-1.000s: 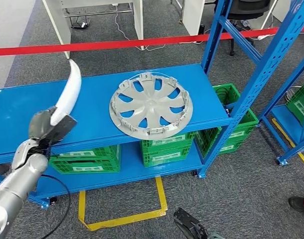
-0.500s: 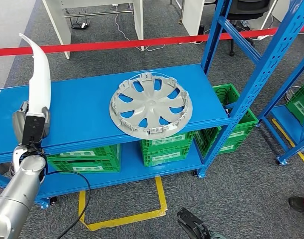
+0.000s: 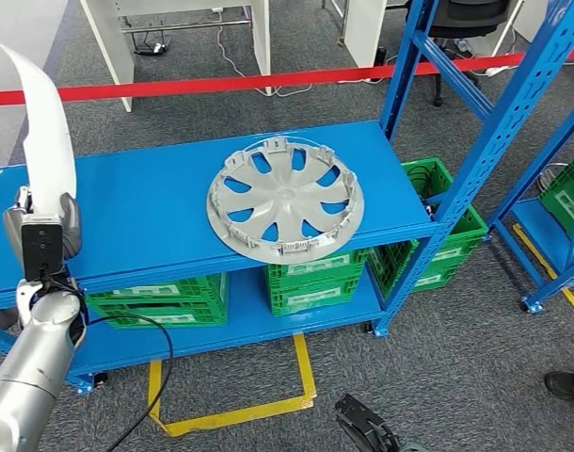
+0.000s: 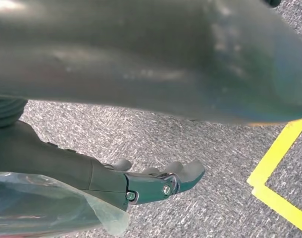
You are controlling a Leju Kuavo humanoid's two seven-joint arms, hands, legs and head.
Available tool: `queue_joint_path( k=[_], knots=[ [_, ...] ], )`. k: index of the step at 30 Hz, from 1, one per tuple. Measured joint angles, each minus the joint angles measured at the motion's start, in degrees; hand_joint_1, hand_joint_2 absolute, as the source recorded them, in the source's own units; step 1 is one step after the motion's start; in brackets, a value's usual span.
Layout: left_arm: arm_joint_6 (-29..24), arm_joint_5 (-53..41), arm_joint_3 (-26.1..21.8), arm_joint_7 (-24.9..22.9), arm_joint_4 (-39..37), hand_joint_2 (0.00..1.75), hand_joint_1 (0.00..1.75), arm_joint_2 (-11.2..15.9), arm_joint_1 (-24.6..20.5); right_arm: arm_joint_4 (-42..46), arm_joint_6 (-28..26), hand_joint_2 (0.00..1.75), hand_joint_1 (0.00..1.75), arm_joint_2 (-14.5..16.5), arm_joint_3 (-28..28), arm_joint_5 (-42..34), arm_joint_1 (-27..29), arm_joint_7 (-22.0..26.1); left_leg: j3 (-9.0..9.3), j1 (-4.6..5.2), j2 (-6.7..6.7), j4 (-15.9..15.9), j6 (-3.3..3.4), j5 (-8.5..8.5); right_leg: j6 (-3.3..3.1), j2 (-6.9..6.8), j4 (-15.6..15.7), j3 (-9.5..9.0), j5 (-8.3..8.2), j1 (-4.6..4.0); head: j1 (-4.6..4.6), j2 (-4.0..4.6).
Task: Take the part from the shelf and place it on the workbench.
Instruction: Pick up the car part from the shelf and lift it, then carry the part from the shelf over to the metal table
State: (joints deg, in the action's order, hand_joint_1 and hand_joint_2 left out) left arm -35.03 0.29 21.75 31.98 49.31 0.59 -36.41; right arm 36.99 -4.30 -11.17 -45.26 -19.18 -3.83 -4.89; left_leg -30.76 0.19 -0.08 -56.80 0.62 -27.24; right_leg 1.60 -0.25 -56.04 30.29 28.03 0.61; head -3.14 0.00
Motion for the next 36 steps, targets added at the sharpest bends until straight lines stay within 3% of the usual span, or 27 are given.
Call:
queue_joint_path(
  k=[25, 36],
  knots=[
    [5.08, 0.97, 0.19, -2.10, 1.07, 1.75, 1.75, 0.32, 0.15, 0.23, -0.36, 0.00, 0.00, -0.30, -1.33, -1.22, 0.00, 0.17, -0.02, 0.00, 0.00, -0.02, -0.03, 0.03, 0.02, 0.01, 0.01, 0.03, -0.03, 0.00, 0.00, 0.00],
    [6.86, 2.63, 0.19, -3.19, 1.07, 1.75, 1.75, 0.68, 0.16, 0.33, -0.62, 0.00, 0.00, -0.30, -1.45, -2.14, 0.22, 0.30, -0.69, 0.15, -0.01, -0.74, 0.19, -0.02, 0.47, 0.00, 0.04, 0.36, -0.32, 0.13, 0.01, 0.00]
  ],
)
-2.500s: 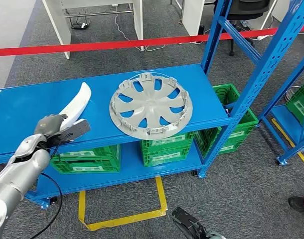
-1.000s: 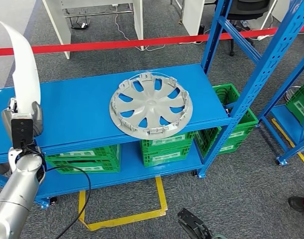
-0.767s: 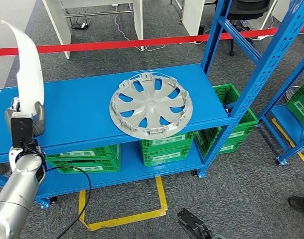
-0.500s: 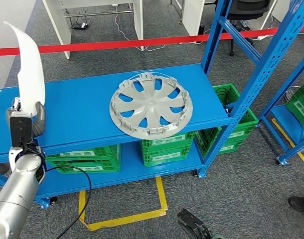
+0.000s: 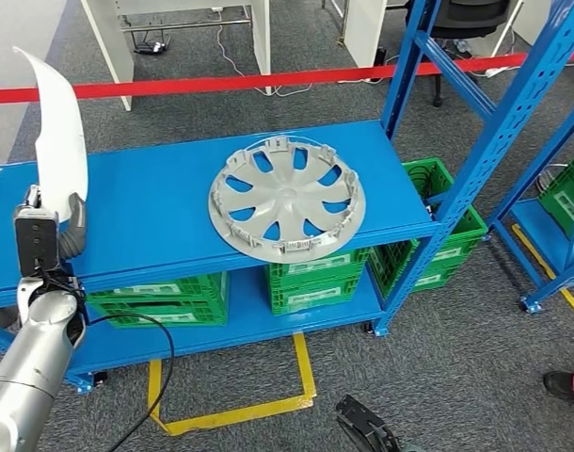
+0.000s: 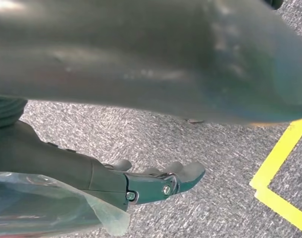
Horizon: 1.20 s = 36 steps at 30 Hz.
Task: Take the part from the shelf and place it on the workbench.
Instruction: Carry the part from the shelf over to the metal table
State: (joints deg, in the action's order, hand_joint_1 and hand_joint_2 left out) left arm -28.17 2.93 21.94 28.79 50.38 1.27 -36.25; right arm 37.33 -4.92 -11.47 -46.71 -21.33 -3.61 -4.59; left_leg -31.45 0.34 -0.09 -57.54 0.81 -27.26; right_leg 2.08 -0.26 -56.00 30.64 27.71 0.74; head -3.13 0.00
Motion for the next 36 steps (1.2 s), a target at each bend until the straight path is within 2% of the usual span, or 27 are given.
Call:
queue_joint_path(
  k=[3, 5, 6, 8, 9, 10, 11, 12, 13, 15, 16, 17, 19, 20, 21, 22, 24, 25, 26, 27, 29, 30, 31, 32, 34, 35, 36],
  knots=[
    [0.09, 0.08, 0.00, -0.06, 0.01, 1.75, 1.75, 0.07, 0.00, 0.16, -0.05, 0.00, 0.00, -0.05, -0.01, -0.24, 0.10, 0.00, -0.35, 0.01, 0.03, -0.08, 0.63, 0.42, 0.58, 0.03, 0.05, 0.18, -0.40, 0.05, 0.00, 0.00],
    [0.19, 0.10, 0.02, -0.22, 0.03, 1.75, 1.75, -0.01, -0.03, 0.28, -0.12, 0.00, 0.00, -0.23, -0.04, -0.50, 0.16, 0.01, -0.45, -0.19, 0.23, 0.54, 1.38, 1.12, 0.90, 0.11, -1.00, 0.99, 0.78, 0.03, -0.09, 0.00],
    [0.24, 0.11, 0.03, -0.31, 0.06, 1.75, 1.75, -0.04, -0.04, 0.32, -0.20, 0.00, 0.00, -0.35, -0.07, -0.62, 0.17, 0.01, -0.62, -0.29, 0.34, 0.87, 1.77, 1.51, 0.98, 0.15, -3.10, 2.01, 2.38, 0.01, -0.19, 0.00],
    [0.34, 0.19, 0.04, -0.53, 0.10, 1.75, 1.75, -0.03, 0.03, 0.38, -0.39, 0.00, 0.00, -0.54, -0.13, -0.81, 0.28, 0.01, -1.33, -0.22, 0.43, 0.91, 2.13, 2.03, 1.05, 0.19, -10.52, 5.23, 6.62, 0.04, -0.35, 0.00],
    [0.39, 0.22, 0.05, -0.66, 0.11, 1.75, 1.75, 0.00, 0.13, 0.38, -0.48, 0.00, 0.00, -0.61, -0.16, -0.87, 0.37, 0.01, -1.76, -0.14, 0.43, 0.83, 2.14, 2.24, 1.08, 0.18, -14.33, 6.80, 8.13, 0.05, -0.36, 0.00],
    [0.44, 0.24, 0.07, -0.79, 0.11, 1.75, 1.75, 0.01, 0.28, 0.38, -0.51, 0.00, 0.00, -0.68, -0.20, -0.90, 0.47, 0.00, -2.15, -0.07, 0.42, 0.74, 2.10, 2.44, 1.09, 0.18, -16.62, 7.65, 8.63, 0.05, -0.36, 0.00],
    [0.46, 0.24, 0.08, -0.88, 0.11, 1.75, 1.75, 0.00, 0.42, 0.38, -0.54, 0.00, 0.00, -0.73, -0.24, -0.90, 0.55, 0.00, -2.50, -0.03, 0.41, 0.62, 2.02, 2.63, 1.05, 0.18, -16.63, 7.40, 7.94, 0.05, -0.37, 0.00],
    [0.49, 0.24, 0.09, -0.96, 0.11, 1.75, 1.75, 0.00, 0.53, 0.38, -0.57, 0.00, 0.00, -0.78, -0.28, -0.92, 0.59, 0.00, -2.79, -0.03, 0.40, 0.46, 1.91, 2.78, 0.99, 0.17, -14.34, 6.04, 6.30, 0.06, -0.37, 0.00],
    [0.52, 0.25, 0.09, -0.99, 0.11, 1.75, 1.75, 0.00, 0.57, 0.38, -0.60, 0.00, 0.00, -0.84, -0.32, -0.96, 0.59, 0.01, -3.07, -0.04, 0.39, 0.23, 1.77, 2.89, 0.90, 0.17, -10.36, 3.86, 4.33, 0.08, -0.37, 0.00],
    [0.61, 0.32, 0.09, -1.03, 0.11, 1.75, 1.75, 0.01, 0.51, 0.41, -0.68, 0.00, 0.00, -0.93, -0.36, -1.06, 0.54, 0.03, -3.72, 0.08, 0.38, -0.26, 1.27, 3.20, 0.61, 0.24, -3.38, -0.22, 2.19, -0.03, -0.35, -0.01],
    [0.66, 0.38, 0.10, -1.05, 0.11, 1.75, 1.75, 0.02, 0.50, 0.44, -0.73, 0.00, 0.00, -0.97, -0.37, -1.12, 0.54, 0.04, -4.02, 0.14, 0.37, -0.46, 0.92, 3.44, 0.42, 0.30, -1.68, -1.11, 1.99, -0.11, -0.33, -0.01],
    [0.69, 0.46, 0.10, -1.07, 0.11, 1.75, 1.75, 0.02, 0.52, 0.48, -0.78, 0.00, 0.00, -0.99, -0.38, -1.18, 0.56, 0.05, -4.26, 0.19, 0.36, -0.52, 0.51, 3.75, 0.18, 0.37, -1.33, -1.25, 2.09, -0.22, -0.31, -0.01],
    [0.71, 0.55, 0.11, -1.10, 0.11, 1.75, 1.75, 0.09, 0.58, 0.55, -0.79, 0.00, 0.00, -1.01, -0.44, -1.33, 0.63, 0.05, -4.69, 0.17, 0.30, -0.67, -0.28, 3.98, -0.67, 0.33, -1.18, -0.50, 1.48, -0.09, -0.28, 0.00],
    [0.71, 0.57, 0.11, -1.11, 0.11, 1.75, 1.75, 0.13, 0.58, 0.60, -0.77, 0.00, 0.00, -1.02, -0.50, -1.38, 0.61, 0.05, -5.05, 0.14, 0.26, -1.24, -0.68, 3.16, -1.26, 0.25, -1.14, -0.10, 1.05, 0.02, -0.21, 0.00],
    [0.71, 0.57, 0.13, -1.11, 0.11, 1.75, 1.75, 0.17, 0.57, 0.64, -0.74, 0.00, 0.00, -1.02, -0.55, -1.42, 0.59, 0.06, -5.67, 0.06, 0.22, -2.84, -1.09, 1.41, -1.80, 0.17, -1.05, 0.39, 0.56, 0.13, -0.10, 0.00],
    [0.70, 0.57, 0.14, -1.11, 0.11, 1.75, 1.75, 0.21, 0.58, 0.70, -0.72, 0.00, 0.00, -1.02, -0.60, -1.44, 0.55, 0.07, -6.58, -0.10, 0.19, -5.74, -1.47, -1.21, -2.18, 0.10, -1.05, 0.95, 0.06, 0.18, -0.01, 0.00],
    [0.70, 0.58, 0.15, -1.11, 0.11, 1.75, 1.75, 0.24, 0.64, 0.75, -0.72, 0.00, 0.00, -1.03, -0.65, -1.45, 0.58, 0.08, -8.50, -0.37, 0.20, -13.33, -2.05, -6.11, -2.41, 0.07, -1.12, 2.28, -0.94, 0.16, 0.10, 0.00],
    [0.70, 0.59, 0.15, -1.11, 0.11, 1.75, 1.75, 0.26, 0.68, 0.76, -0.72, 0.00, 0.00, -1.03, -0.69, -1.45, 0.62, 0.08, -8.87, -0.48, 0.20, -16.16, -2.21, -7.13, -2.36, 0.07, -1.20, 3.00, -1.42, 0.15, 0.09, 0.00],
    [0.70, 0.60, 0.15, -1.11, 0.11, 1.75, 1.75, 0.26, 0.71, 0.77, -0.72, 0.00, 0.00, -1.03, -0.73, -1.45, 0.64, 0.07, -8.41, -0.58, 0.20, -17.10, -2.30, -6.82, -2.26, 0.07, -1.33, 3.68, -1.86, 0.15, 0.09, 0.00],
    [0.70, 0.61, 0.15, -1.11, 0.11, 1.75, 1.75, 0.25, 0.72, 0.77, -0.72, 0.00, 0.00, -1.03, -0.77, -1.48, 0.65, 0.07, -6.97, -0.66, 0.21, -16.00, -2.31, -5.55, -2.11, 0.07, -1.50, 4.37, -2.27, 0.16, 0.09, 0.00],
    [0.69, 0.64, 0.15, -1.11, 0.11, 1.75, 1.75, 0.24, 0.64, 0.79, -0.74, 0.00, 0.00, -1.03, -0.80, -1.62, 0.64, 0.05, -1.96, -0.72, 0.20, -8.84, -2.10, -2.87, -1.66, 0.08, -1.91, 5.43, -2.93, 0.15, 0.09, 0.00],
    [0.67, 0.66, 0.16, -1.11, 0.11, 1.75, 1.75, 0.23, 0.60, 0.81, -0.77, 0.00, 0.00, -1.03, -0.81, -1.74, 0.63, 0.04, 0.54, -0.65, 0.16, -4.85, -1.87, -2.48, -1.35, 0.09, -2.07, 5.82, -3.27, 0.10, 0.07, 0.00],
    [0.65, 0.68, 0.16, -1.10, 0.12, 1.75, 1.75, 0.22, 0.57, 0.83, -0.80, 0.00, 0.00, -1.04, -0.81, -1.85, 0.64, 0.02, 2.14, -0.54, 0.12, -2.00, -1.59, -2.59, -0.99, 0.08, -2.12, 6.08, -3.71, 0.05, 0.05, 0.00],
    [0.61, 0.70, 0.16, -1.10, 0.13, 1.75, 1.75, 0.22, 0.57, 0.84, -0.84, 0.00, 0.00, -1.05, -0.82, -1.96, 0.65, 0.01, 2.83, -0.40, 0.09, -0.50, -1.25, -2.94, -0.63, 0.07, -2.04, 6.28, -4.21, 0.02, 0.03, 0.00],
    [0.52, 0.75, 0.16, -1.09, 0.13, 1.75, 1.75, 0.22, 0.61, 0.84, -0.90, 0.00, 0.00, -1.10, -0.84, -2.14, 0.72, -0.02, 2.46, -0.36, 0.15, 0.10, -0.33, -2.32, 0.05, 0.08, -1.72, 6.61, -5.09, 0.05, 0.02, 0.00],
    [0.48, 0.78, 0.16, -1.09, 0.13, 1.75, 1.75, 0.21, 0.59, 0.84, -0.90, 0.00, 0.00, -1.13, -0.87, -2.23, 0.75, -0.02, 2.00, -0.42, 0.25, 0.22, 0.23, -1.75, 0.31, 0.10, -1.94, 7.05, -4.58, 0.09, -0.03, 0.00],
    [0.43, 0.84, 0.16, -1.08, 0.13, 1.75, 1.75, 0.20, 0.56, 0.85, -0.91, 0.00, 0.00, -1.14, -0.93, -2.32, 0.80, -0.03, 1.40, -0.51, 0.35, 0.38, 0.80, -1.08, 0.54, 0.13, -3.12, 7.75, -3.04, 0.10, -0.09, 0.00]
  ],
)
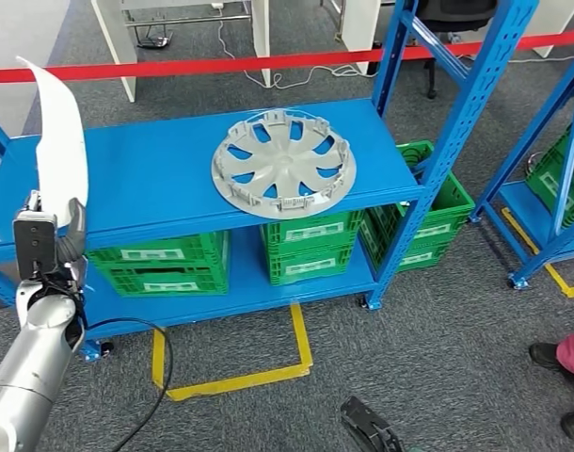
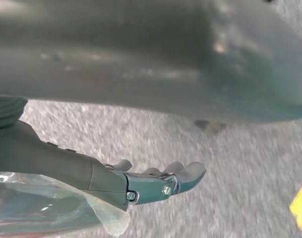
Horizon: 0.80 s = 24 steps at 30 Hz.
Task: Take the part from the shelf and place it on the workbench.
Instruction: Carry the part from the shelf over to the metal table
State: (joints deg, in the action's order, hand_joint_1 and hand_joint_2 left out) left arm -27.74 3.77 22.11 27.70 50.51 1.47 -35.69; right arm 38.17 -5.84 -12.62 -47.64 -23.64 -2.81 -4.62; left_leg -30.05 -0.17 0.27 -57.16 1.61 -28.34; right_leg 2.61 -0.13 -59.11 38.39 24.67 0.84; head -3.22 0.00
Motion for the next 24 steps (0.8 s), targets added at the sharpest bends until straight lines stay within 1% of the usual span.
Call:
queue_joint_path(
  k=[1, 2, 3, 4, 5, 6, 7, 8, 9, 10, 11, 12, 13, 14, 15, 16, 17, 18, 19, 20, 21, 22, 23, 24],
  knots=[
    [-0.06, 0.09, 0.00, 0.01, 0.00, 1.75, 1.75, -0.01, -0.02, 0.01, -0.02, 0.00, 0.00, -0.04, -0.06, -0.07, 0.04, -0.01, -0.74, -0.05, 0.09, 0.11, 0.45, 0.69, 0.16, 0.03, -2.38, 0.98, 2.45, 0.04, -0.08, 0.00],
    [-0.10, 0.16, -0.01, 0.01, 0.00, 1.75, 1.75, -0.01, -0.02, 0.01, -0.04, 0.00, 0.00, -0.08, -0.11, -0.13, 0.07, -0.02, -1.62, 0.07, 0.11, 0.09, 0.76, 1.36, 0.28, 0.03, -6.00, 2.14, 5.40, 0.02, -0.17, 0.00],
    [-0.14, 0.24, -0.01, 0.01, -0.01, 1.75, 1.75, 0.01, 0.04, 0.01, -0.07, 0.00, 0.00, -0.12, -0.15, -0.19, 0.09, -0.03, -2.51, 0.18, 0.11, 0.06, 0.94, 2.03, 0.37, 0.05, -10.07, 3.14, 7.86, 0.01, -0.22, 0.00],
    [-0.16, 0.26, -0.01, 0.01, -0.01, 1.75, 1.75, 0.02, 0.12, 0.01, -0.09, 0.00, 0.00, -0.16, -0.16, -0.23, 0.08, -0.04, -3.39, 0.32, 0.10, 0.03, 1.01, 2.69, 0.40, 0.04, -13.48, 3.73, 9.15, -0.01, -0.26, 0.00],
    [-0.17, 0.27, -0.01, 0.01, -0.02, 1.75, 1.75, 0.04, 0.21, 0.01, -0.09, 0.00, 0.00, -0.17, -0.16, -0.29, 0.05, -0.04, -4.25, 0.46, 0.09, -0.01, 1.04, 3.35, 0.36, 0.04, -15.43, 3.59, 9.12, -0.04, -0.25, 0.00],
    [-0.20, 0.28, -0.01, 0.02, -0.02, 1.75, 1.75, 0.07, 0.30, 0.01, -0.08, 0.00, 0.00, -0.17, -0.18, -0.37, 0.03, -0.04, -5.05, 0.60, 0.08, -0.04, 1.01, 3.95, 0.21, 0.04, -15.27, 2.45, 7.91, -0.09, -0.25, 0.00],
    [-0.23, 0.30, -0.01, 0.05, -0.02, 1.75, 1.75, 0.09, 0.36, 0.01, -0.08, 0.00, 0.00, -0.17, -0.20, -0.43, 0.00, -0.04, -5.78, 0.73, 0.07, -0.07, 0.95, 4.53, -0.07, 0.05, -13.10, 0.31, 6.26, -0.18, -0.24, 0.00],
    [-0.28, 0.31, -0.01, 0.08, -0.02, 1.75, 1.75, 0.12, 0.38, 0.01, -0.07, 0.00, 0.00, -0.20, -0.23, -0.49, -0.05, -0.05, -6.36, 0.82, 0.07, -0.10, 0.87, 5.08, -0.49, 0.09, -9.35, -2.66, 5.09, -0.34, -0.24, 0.00],
    [-0.37, 0.31, -0.01, 0.12, -0.01, 1.75, 1.75, 0.17, 0.37, 0.01, -0.06, 0.00, 0.00, -0.26, -0.28, -0.54, -0.12, -0.05, -6.87, 0.95, 0.07, -0.15, 0.70, 5.58, -0.94, 0.11, -4.77, -6.00, 4.80, -0.51, -0.22, 0.00],
    [-0.45, 0.31, -0.01, 0.15, -0.01, 1.75, 1.75, 0.23, 0.35, 0.01, -0.07, 0.00, 0.00, -0.31, -0.33, -0.56, -0.24, -0.04, -7.24, 1.01, 0.11, -0.15, 0.50, 6.13, -1.23, 0.14, -0.79, -8.72, 5.16, -0.69, -0.18, 0.00],
    [-0.52, 0.29, -0.01, 0.16, -0.01, 1.75, 1.75, 0.31, 0.33, 0.01, -0.07, 0.00, 0.00, -0.36, -0.37, -0.57, -0.33, -0.02, -7.52, 0.98, 0.16, -0.11, 0.25, 6.67, -1.41, 0.16, 1.94, -10.43, 5.71, -0.89, -0.18, 0.00],
    [-0.58, 0.27, -0.01, 0.18, -0.01, 1.75, 1.75, 0.38, 0.34, 0.01, -0.06, 0.00, 0.00, -0.39, -0.39, -0.58, -0.39, -0.02, -7.79, 0.93, 0.21, 0.02, -0.04, 7.26, -1.50, 0.15, 3.32, -11.09, 5.99, -1.04, -0.16, 0.00],
    [-0.60, 0.26, -0.01, 0.19, -0.02, 1.75, 1.75, 0.46, 0.39, 0.01, -0.06, 0.00, 0.00, -0.39, -0.41, -0.59, -0.36, -0.03, -8.03, 0.92, 0.20, 0.18, -0.34, 7.90, -1.64, 0.14, 3.73, -10.72, 5.68, -1.07, -0.18, 0.00],
    [-0.63, 0.25, -0.01, 0.22, -0.02, 1.75, 1.75, 0.62, 0.49, 0.01, -0.03, 0.00, 0.00, -0.38, -0.45, -0.61, -0.33, -0.05, -8.43, 0.91, 0.05, 0.11, -0.70, 7.82, -1.91, 0.02, 3.97, -10.31, 5.08, -0.97, -0.19, -0.01],
    [-0.65, 0.24, 0.00, 0.26, -0.03, 1.75, 1.75, 0.82, 0.59, 0.01, 0.01, 0.00, 0.00, -0.38, -0.50, -0.63, -0.33, -0.07, -8.99, 0.88, -0.12, -0.74, -1.08, 6.67, -2.32, -0.09, 4.21, -9.81, 4.43, -0.79, -0.14, -0.01],
    [-0.68, 0.24, 0.01, 0.29, -0.03, 1.75, 1.75, 1.09, 0.71, 0.00, 0.07, 0.00, 0.00, -0.37, -0.56, -0.63, -0.34, -0.07, -9.74, 0.81, -0.28, -2.80, -1.47, 4.44, -2.69, -0.22, 4.42, -9.20, 3.68, -0.57, -0.07, -0.01],
    [-0.70, 0.22, 0.01, 0.36, -0.04, 1.75, 1.75, 1.39, 0.88, -0.01, 0.12, 0.00, 0.00, -0.37, -0.63, -0.63, -0.40, -0.08, -10.65, 0.57, -0.40, -6.03, -1.83, 1.39, -2.94, -0.30, 4.43, -8.67, 3.06, -0.45, -0.01, -0.01],
    [-0.72, 0.19, 0.01, 0.43, -0.04, 1.75, 1.75, 1.70, 1.09, -0.01, 0.15, 0.00, 0.00, -0.37, -0.67, -0.62, -0.42, -0.07, -11.54, 0.34, -0.40, -10.10, -2.13, -1.45, -3.12, -0.29, 4.37, -7.93, 2.50, -0.41, 0.04, 0.00],
    [-0.74, 0.10, 0.01, 0.51, -0.04, 1.75, 1.75, 2.02, 1.40, -0.02, 0.17, 0.00, 0.00, -0.37, -0.72, -0.60, -0.43, -0.07, -12.15, 0.14, -0.40, -13.87, -2.39, -3.24, -3.10, -0.29, 4.28, -7.19, 1.96, -0.37, 0.05, 0.00],
    [-0.76, -0.02, 0.01, 0.62, -0.04, 1.75, 1.75, 2.35, 1.79, -0.03, 0.17, 0.00, 0.00, -0.37, -0.77, -0.58, -0.43, -0.07, -12.19, -0.03, -0.40, -16.34, -2.60, -3.69, -2.99, -0.29, 4.17, -6.44, 1.46, -0.31, 0.05, 0.00],
    [-0.81, -0.22, 0.01, 0.76, -0.03, 1.75, 1.75, 2.70, 2.21, -0.04, 0.18, 0.00, 0.00, -0.37, -0.83, -0.56, -0.44, -0.07, -11.38, -0.17, -0.40, -16.90, -2.78, -2.94, -2.81, -0.29, 4.01, -5.67, 0.99, -0.23, 0.06, 0.00],
    [-0.90, -0.49, 0.01, 0.93, -0.01, 1.75, 1.75, 3.04, 2.64, -0.06, 0.19, 0.00, 0.00, -0.37, -0.91, -0.54, -0.44, -0.07, -9.60, -0.31, -0.39, -15.29, -2.91, -1.46, -2.57, -0.29, 3.78, -4.96, 0.62, -0.13, 0.06, 0.00],
    [-1.05, -0.86, -0.01, 1.13, 0.10, 1.75, 1.75, 3.45, 3.05, -0.08, 0.21, 0.00, 0.00, -0.37, -1.00, -0.52, -0.46, -0.07, -6.94, -0.45, -0.39, -11.82, -2.97, -0.02, -2.31, -0.29, 3.49, -4.33, 0.32, -0.04, 0.06, 0.00],
    [-1.21, -1.31, -0.02, 1.36, 0.25, 1.75, 1.75, 3.90, 3.41, -0.09, 0.23, 0.00, 0.00, -0.37, -1.07, -0.50, -0.51, -0.08, -4.10, -0.46, -0.40, -7.63, -2.96, 0.69, -2.02, -0.31, 3.12, -3.72, 0.07, -0.05, 0.08, 0.00]
  ],
)
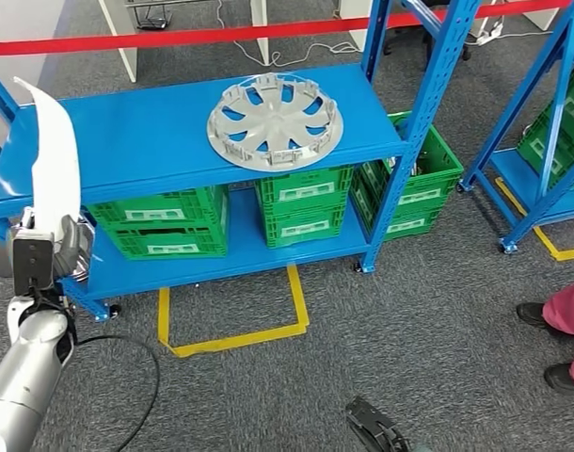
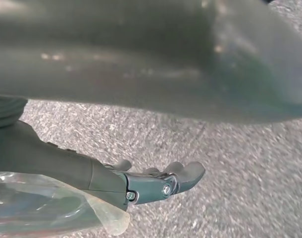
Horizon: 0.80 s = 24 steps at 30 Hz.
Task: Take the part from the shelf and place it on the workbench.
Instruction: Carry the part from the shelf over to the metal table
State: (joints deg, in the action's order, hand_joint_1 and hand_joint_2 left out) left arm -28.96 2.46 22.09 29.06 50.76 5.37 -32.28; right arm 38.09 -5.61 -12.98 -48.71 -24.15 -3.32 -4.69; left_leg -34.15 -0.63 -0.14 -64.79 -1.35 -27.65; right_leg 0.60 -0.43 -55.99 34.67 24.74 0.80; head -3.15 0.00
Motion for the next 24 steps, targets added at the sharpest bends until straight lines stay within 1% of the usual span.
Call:
queue_joint_path(
  k=[1, 2, 3, 4, 5, 6, 7, 8, 9, 10, 11, 12, 13, 14, 15, 16, 17, 18, 19, 20, 21, 22, 23, 24],
  knots=[
    [-0.16, -0.41, -0.03, 0.20, 0.21, 1.75, 1.75, 0.46, 0.32, -0.01, 0.02, 0.00, 0.00, 0.00, -0.06, 0.02, -0.07, 0.00, 2.31, 0.05, -0.04, 3.73, 0.19, 0.03, 0.38, -0.02, -0.31, 0.53, -0.32, -0.02, -0.03, 0.00],
    [-0.29, -0.77, -0.05, 0.39, 0.40, 1.75, 1.75, 0.90, 0.64, -0.02, 0.03, 0.00, 0.00, 0.00, -0.12, 0.03, -0.15, -0.01, 3.74, 0.16, -0.09, 6.30, 0.43, -0.30, 0.80, -0.02, -0.51, 0.98, -0.71, -0.04, -0.04, -0.01],
    [-0.37, -1.00, -0.07, 0.52, 0.53, 1.75, 1.75, 1.28, 0.98, -0.03, 0.03, 0.00, 0.00, 0.00, -0.21, 0.04, -0.22, -0.01, 4.20, 0.32, -0.13, 7.43, 0.68, -0.70, 1.23, -0.03, -0.58, 1.31, -1.13, -0.05, -0.07, -0.01],
    [-0.45, -1.12, -0.09, 0.60, 0.64, 1.75, 1.75, 1.60, 1.38, -0.05, 0.03, 0.00, 0.00, 0.00, -0.32, 0.05, -0.25, -0.01, 4.11, 0.34, -0.12, 7.84, 1.02, -0.70, 1.70, 0.01, -0.52, 1.55, -1.58, -0.03, -0.09, -0.01],
    [-0.53, -1.22, -0.10, 0.63, 0.77, 1.75, 1.75, 1.86, 1.77, -0.07, 0.03, 0.00, 0.00, 0.01, -0.44, 0.08, -0.28, -0.01, 3.85, 0.29, -0.05, 8.01, 1.40, -0.39, 2.05, 0.07, -0.62, 1.89, -1.38, 0.04, -0.09, -0.01],
    [-0.63, -1.26, -0.16, 0.61, 1.00, 1.75, 1.75, 2.10, 2.11, -0.08, 0.04, 0.00, 0.00, 0.03, -0.57, 0.12, -0.28, -0.02, 3.52, 0.20, 0.02, 8.20, 1.91, -0.03, 2.32, 0.14, -1.43, 2.43, -0.24, 0.07, -0.18, 0.00],
    [-0.74, -1.28, -0.26, 0.58, 1.33, 1.75, 1.75, 2.30, 2.41, -0.09, 0.06, 0.00, 0.00, 0.04, -0.67, 0.17, -0.31, -0.04, 3.06, 0.12, 0.09, 8.36, 2.48, 0.42, 2.55, 0.20, -3.36, 3.23, 1.74, 0.09, -0.31, 0.00],
    [-0.83, -1.27, -0.43, 0.58, 1.70, 1.75, 1.75, 2.52, 2.70, -0.12, 0.08, 0.00, 0.00, 0.06, -0.75, 0.23, -0.39, -0.05, 2.51, 0.14, 0.15, 8.33, 2.94, 0.87, 2.68, 0.24, -6.52, 4.27, 4.45, 0.15, -0.47, 0.00],
    [-0.89, -1.22, -0.70, 0.64, 2.09, 1.75, 1.75, 2.75, 3.05, -0.16, 0.10, 0.00, 0.00, 0.07, -0.80, 0.31, -0.49, -0.07, 1.91, 0.26, 0.19, 8.21, 3.23, 1.30, 2.78, 0.26, -10.62, 5.39, 7.13, 0.13, -0.61, 0.00],
    [-0.94, -1.09, -1.03, 0.77, 2.53, 1.75, 1.75, 3.00, 3.47, -0.20, 0.15, 0.00, 0.00, 0.09, -0.81, 0.41, -0.62, -0.07, 1.29, 0.43, 0.25, 8.08, 3.38, 1.73, 2.81, 0.25, -14.60, 6.26, 9.01, 0.12, -0.67, 0.00],
    [-0.97, -0.90, -1.42, 0.98, 2.96, 1.75, 1.75, 3.22, 3.91, -0.26, 0.23, 0.00, 0.00, 0.11, -0.83, 0.55, -0.74, -0.07, 0.66, 0.62, 0.30, 7.97, 3.46, 2.19, 2.76, 0.26, -17.35, 6.52, 9.76, 0.08, -0.68, 0.00],
    [-1.00, -0.59, -1.88, 1.29, 3.58, 1.75, 1.75, 3.42, 4.37, -0.32, 0.40, 0.00, 0.00, 0.15, -0.86, 0.76, -0.87, -0.07, 0.00, 0.83, 0.32, 7.87, 3.51, 2.66, 2.60, 0.26, -18.17, 5.89, 9.29, 0.01, -0.68, 0.00],
    [-1.03, -0.21, -2.39, 1.66, 4.40, 1.75, 1.75, 3.61, 4.82, -0.40, 0.59, 0.00, 0.00, 0.19, -0.91, 0.99, -1.02, -0.07, -0.62, 1.03, 0.32, 7.79, 3.54, 3.12, 2.26, 0.28, -16.80, 4.22, 7.90, -0.10, -0.68, 0.00],
    [-1.05, 0.18, -2.98, 2.06, 5.41, 1.75, 1.75, 3.79, 5.23, -0.47, 0.76, 0.00, 0.00, 0.23, -0.99, 1.20, -1.23, -0.08, -1.19, 1.21, 0.29, 7.72, 3.53, 3.59, 1.75, 0.34, -13.50, 1.62, 6.32, -0.30, -0.68, 0.00],
    [-1.06, 0.59, -3.64, 2.45, 6.58, 1.75, 1.75, 3.94, 5.58, -0.55, 0.92, 0.00, 0.00, 0.27, -1.07, 1.43, -1.51, -0.08, -1.70, 1.40, 0.26, 7.67, 3.46, 4.05, 1.10, 0.40, -9.22, -1.43, 5.49, -0.59, -0.67, 0.00],
    [-1.08, 0.90, -4.33, 2.78, 7.78, 1.75, 1.75, 4.12, 5.87, -0.60, 0.99, 0.00, 0.00, 0.29, -1.14, 1.64, -1.80, -0.08, -2.12, 1.52, 0.26, 7.63, 3.32, 4.56, 0.56, 0.42, -4.94, -4.29, 5.34, -0.81, -0.63, -0.01],
    [-1.09, 1.20, -4.99, 3.08, 8.95, 1.75, 1.75, 4.30, 6.09, -0.65, 1.08, 0.00, 0.00, 0.31, -1.20, 1.84, -2.06, -0.08, -2.48, 1.54, 0.28, 7.63, 3.10, 5.15, 0.17, 0.46, -1.78, -6.28, 5.58, -1.05, -0.62, -0.01],
    [-1.11, 1.45, -5.60, 3.39, 10.06, 1.75, 1.75, 4.45, 6.32, -0.72, 1.17, 0.00, 0.00, 0.33, -1.25, 2.07, -2.27, -0.08, -2.80, 1.48, 0.31, 7.71, 2.80, 5.77, -0.08, 0.46, 0.01, -7.24, 5.88, -1.25, -0.62, -0.01],
    [-1.13, 1.60, -6.13, 3.70, 11.20, 1.75, 1.75, 4.64, 6.64, -0.81, 1.28, 0.00, 0.00, 0.37, -1.29, 2.26, -2.36, -0.10, -3.03, 1.37, 0.33, 7.88, 2.47, 6.45, -0.22, 0.45, 0.75, -7.32, 5.58, -1.33, -0.63, -0.01],
    [-1.14, 1.71, -6.57, 4.03, 12.27, 1.75, 1.75, 4.84, 7.05, -0.91, 1.45, 0.00, 0.00, 0.51, -1.34, 2.41, -2.43, -0.13, -3.28, 1.26, 0.27, 7.98, 2.13, 6.67, -0.50, 0.35, 0.94, -6.99, 4.91, -1.29, -0.68, -0.01],
    [-1.16, 1.73, -6.99, 4.33, 13.31, 1.75, 1.75, 5.12, 7.45, -1.00, 1.61, 0.00, 0.00, 0.65, -1.39, 2.56, -2.50, -0.17, -3.66, 1.22, 0.19, 7.57, 1.81, 5.88, -0.94, 0.25, 1.17, -6.49, 4.14, -1.18, -0.62, -0.01],
    [-1.18, 1.72, -7.39, 4.56, 14.30, 1.75, 1.75, 5.45, 7.79, -1.07, 1.73, 0.00, 0.00, 0.78, -1.43, 2.70, -2.57, -0.21, -4.23, 1.18, 0.11, 6.12, 1.48, 3.96, -1.35, 0.13, 1.37, -5.84, 3.33, -1.01, -0.47, -0.01],
    [-1.20, 1.73, -7.79, 4.75, 15.24, 1.75, 1.75, 5.75, 8.05, -1.13, 1.84, 0.00, 0.00, 0.93, -1.46, 2.84, -2.65, -0.23, -5.00, 1.06, 0.04, 3.38, 1.15, 1.01, -1.65, 0.02, 1.47, -5.06, 2.56, -0.85, -0.32, 0.00],
    [-1.21, 1.75, -8.17, 4.87, 16.14, 1.75, 1.75, 6.02, 8.24, -1.19, 1.89, 0.00, 0.00, 0.99, -1.49, 2.96, -2.71, -0.25, -5.83, 0.90, 0.01, -0.34, 0.82, -2.19, -1.80, -0.01, 1.39, -4.09, 1.90, -0.83, -0.18, 0.00]
  ],
)
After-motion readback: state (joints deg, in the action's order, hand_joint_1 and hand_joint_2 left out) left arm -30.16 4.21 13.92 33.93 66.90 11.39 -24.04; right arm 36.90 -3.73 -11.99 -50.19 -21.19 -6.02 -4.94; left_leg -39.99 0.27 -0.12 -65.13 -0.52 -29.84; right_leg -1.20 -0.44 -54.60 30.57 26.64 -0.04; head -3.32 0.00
